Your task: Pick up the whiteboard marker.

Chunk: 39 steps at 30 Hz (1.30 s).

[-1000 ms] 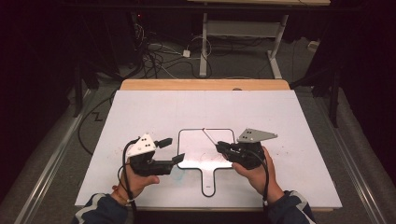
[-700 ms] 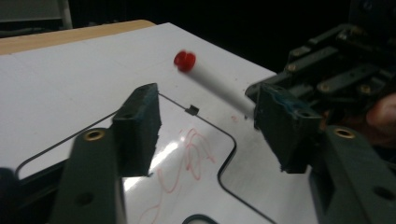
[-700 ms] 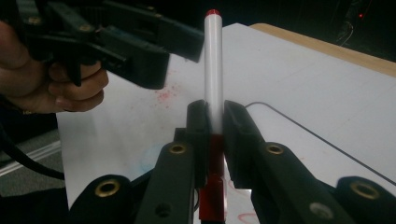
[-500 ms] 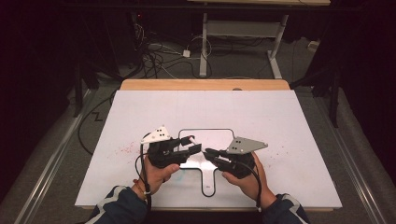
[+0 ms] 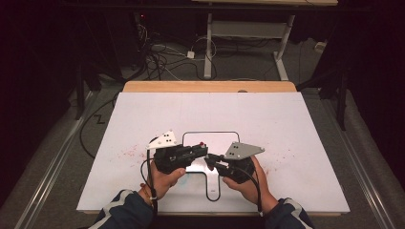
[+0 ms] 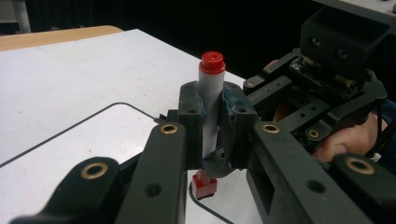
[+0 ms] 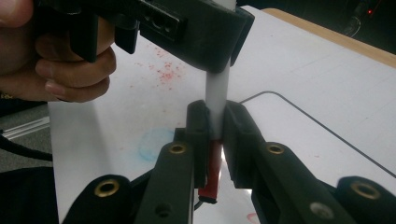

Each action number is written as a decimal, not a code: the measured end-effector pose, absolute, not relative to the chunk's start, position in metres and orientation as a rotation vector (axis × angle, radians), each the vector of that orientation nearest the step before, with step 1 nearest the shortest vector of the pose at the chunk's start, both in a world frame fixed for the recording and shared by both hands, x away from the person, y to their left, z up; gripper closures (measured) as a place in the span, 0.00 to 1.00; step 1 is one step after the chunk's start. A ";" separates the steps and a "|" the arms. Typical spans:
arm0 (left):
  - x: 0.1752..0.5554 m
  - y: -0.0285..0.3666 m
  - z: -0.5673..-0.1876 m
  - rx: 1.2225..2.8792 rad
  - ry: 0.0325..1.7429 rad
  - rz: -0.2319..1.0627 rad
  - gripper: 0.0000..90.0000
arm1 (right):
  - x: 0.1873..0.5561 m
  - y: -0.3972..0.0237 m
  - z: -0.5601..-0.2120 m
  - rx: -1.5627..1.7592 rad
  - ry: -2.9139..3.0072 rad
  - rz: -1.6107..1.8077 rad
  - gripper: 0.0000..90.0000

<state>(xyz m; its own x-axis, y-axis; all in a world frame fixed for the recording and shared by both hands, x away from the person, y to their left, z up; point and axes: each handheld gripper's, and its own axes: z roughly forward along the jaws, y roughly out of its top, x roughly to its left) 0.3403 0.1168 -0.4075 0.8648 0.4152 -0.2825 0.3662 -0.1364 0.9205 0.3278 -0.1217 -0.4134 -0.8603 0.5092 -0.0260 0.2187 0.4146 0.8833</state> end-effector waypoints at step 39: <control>0.329 0.157 -0.425 2.044 0.564 0.594 0.22 | 0.351 -0.073 -0.462 0.745 2.331 1.355 0.91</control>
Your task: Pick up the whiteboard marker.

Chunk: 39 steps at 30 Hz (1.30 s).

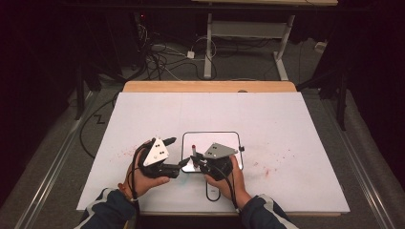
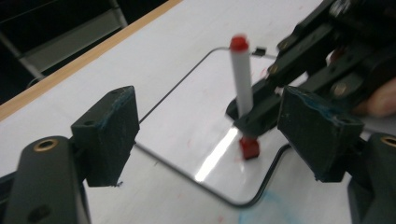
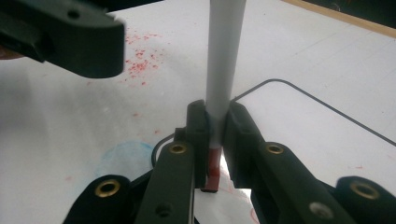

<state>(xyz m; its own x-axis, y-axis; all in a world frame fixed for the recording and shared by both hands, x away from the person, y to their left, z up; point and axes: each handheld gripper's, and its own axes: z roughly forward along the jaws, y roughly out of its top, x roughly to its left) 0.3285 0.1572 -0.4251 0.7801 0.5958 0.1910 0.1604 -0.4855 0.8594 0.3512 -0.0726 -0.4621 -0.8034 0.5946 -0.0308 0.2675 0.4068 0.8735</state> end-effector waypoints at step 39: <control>0.298 0.236 -0.465 2.143 0.744 0.663 0.22 | 0.352 -0.070 -0.462 0.783 2.269 1.291 0.91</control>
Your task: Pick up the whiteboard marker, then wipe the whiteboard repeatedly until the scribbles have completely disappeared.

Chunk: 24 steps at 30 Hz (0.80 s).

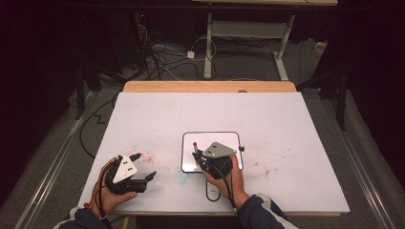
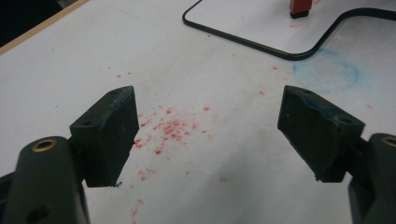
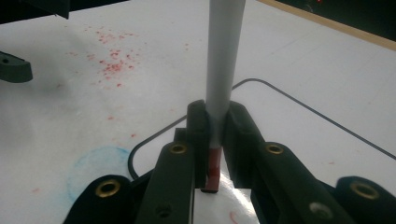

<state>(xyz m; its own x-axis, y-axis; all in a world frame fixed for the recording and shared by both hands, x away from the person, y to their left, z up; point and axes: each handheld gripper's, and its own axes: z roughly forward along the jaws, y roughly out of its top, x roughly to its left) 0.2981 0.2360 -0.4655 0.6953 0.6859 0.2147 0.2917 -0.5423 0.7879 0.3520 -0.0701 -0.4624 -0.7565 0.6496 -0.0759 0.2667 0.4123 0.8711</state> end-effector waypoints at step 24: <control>0.292 0.242 -0.468 2.163 0.768 0.678 0.22 | 0.356 -0.063 -0.462 0.775 2.293 1.300 0.91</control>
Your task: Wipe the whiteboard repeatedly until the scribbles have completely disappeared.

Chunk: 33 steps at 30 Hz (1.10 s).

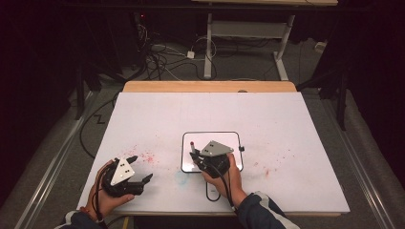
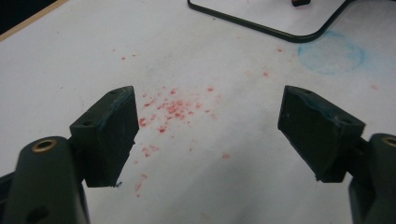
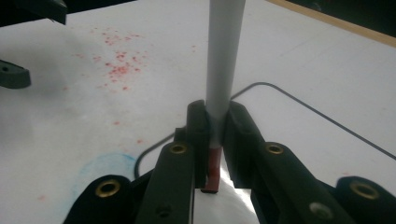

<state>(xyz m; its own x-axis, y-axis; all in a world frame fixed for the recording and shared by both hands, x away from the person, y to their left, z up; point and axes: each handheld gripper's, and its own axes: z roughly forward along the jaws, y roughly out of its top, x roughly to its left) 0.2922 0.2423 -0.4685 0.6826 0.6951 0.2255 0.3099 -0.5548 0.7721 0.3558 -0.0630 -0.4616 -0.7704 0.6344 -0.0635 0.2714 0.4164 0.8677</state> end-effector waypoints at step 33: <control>0.293 0.243 -0.470 2.176 0.782 0.608 0.22 | 0.362 -0.102 -0.455 0.824 2.262 1.183 0.91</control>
